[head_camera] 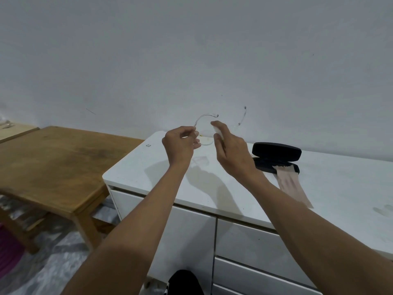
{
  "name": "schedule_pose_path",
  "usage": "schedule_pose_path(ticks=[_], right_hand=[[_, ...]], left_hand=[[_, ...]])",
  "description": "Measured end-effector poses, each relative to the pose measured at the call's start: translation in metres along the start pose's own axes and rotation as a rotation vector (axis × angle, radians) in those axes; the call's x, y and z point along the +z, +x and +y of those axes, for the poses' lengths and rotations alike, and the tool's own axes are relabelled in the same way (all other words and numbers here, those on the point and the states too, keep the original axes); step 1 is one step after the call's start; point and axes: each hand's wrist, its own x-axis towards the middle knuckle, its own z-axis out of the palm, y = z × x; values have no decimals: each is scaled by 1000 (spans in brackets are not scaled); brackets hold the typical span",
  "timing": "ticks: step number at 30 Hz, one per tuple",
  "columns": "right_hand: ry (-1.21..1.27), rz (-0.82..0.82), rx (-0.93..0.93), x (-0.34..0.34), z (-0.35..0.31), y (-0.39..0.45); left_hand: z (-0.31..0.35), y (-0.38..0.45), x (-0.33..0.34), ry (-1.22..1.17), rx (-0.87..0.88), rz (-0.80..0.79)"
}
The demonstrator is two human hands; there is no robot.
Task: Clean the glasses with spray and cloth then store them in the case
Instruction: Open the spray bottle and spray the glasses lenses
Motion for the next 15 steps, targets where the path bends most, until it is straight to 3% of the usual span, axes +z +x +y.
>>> schedule_pose_path(ticks=[15], right_hand=[[-15, 81, 93, 19, 0, -8]], left_hand=[[-3, 1, -3, 42, 22, 2]])
